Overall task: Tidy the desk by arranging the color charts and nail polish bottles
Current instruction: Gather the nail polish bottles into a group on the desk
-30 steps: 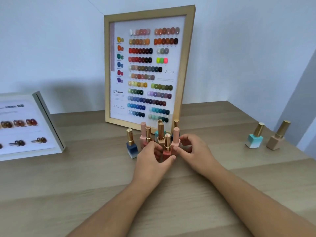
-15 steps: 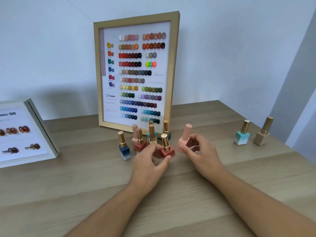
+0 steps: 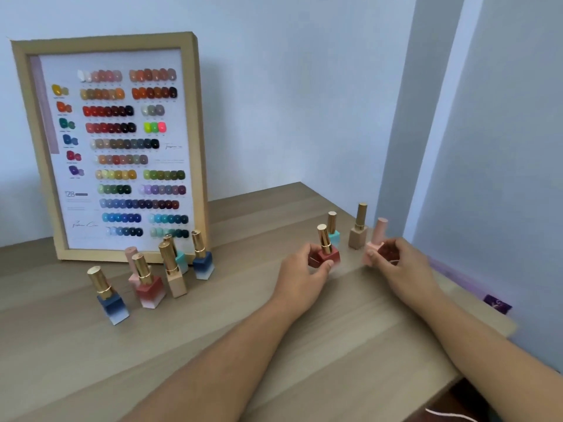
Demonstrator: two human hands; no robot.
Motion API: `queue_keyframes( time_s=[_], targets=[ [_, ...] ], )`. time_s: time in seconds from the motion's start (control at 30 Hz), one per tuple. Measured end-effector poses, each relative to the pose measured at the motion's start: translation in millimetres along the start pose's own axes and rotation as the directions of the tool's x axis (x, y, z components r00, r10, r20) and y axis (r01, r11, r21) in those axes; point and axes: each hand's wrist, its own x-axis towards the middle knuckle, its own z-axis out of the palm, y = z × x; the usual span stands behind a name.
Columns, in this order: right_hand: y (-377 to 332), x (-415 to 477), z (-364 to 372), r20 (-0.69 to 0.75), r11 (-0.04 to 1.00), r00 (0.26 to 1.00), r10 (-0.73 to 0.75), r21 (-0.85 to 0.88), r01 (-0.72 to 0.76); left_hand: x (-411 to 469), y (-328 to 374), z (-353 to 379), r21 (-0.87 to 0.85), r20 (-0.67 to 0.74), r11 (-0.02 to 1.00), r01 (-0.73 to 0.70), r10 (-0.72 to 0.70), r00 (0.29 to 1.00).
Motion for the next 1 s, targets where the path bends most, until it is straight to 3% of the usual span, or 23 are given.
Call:
queue_keyframes(
  time_s=[0.13,0.6,0.77,0.9,1.0],
  targets=[
    [13,12,-2,-0.068,0.998,0.995,0.07,0.01,-0.069,24,6,30,0.014,0.019,1.0,0.009,-0.009,1.0],
    [19,30,8,-0.04,0.981,0.998,0.041,-0.188,-0.048,39,1,41,0.088,0.04,0.996,-0.018,0.015,0.999],
    [12,21,3,-0.107,0.993,0.991,0.083,-0.071,-0.091,29,0,34,0.064,0.012,0.998,-0.002,0.001,1.0],
    [-5,-4,2,-0.198,0.989,0.972,-0.125,-0.107,0.105,6,-6,7,0.027,-0.028,1.0,-0.008,0.009,1.0],
    [-26,-30,13,-0.057,0.941,0.944,-0.326,-0.117,0.318,-25,-11,-25,0.05,-0.039,0.998,-0.024,0.026,0.999]
  ],
)
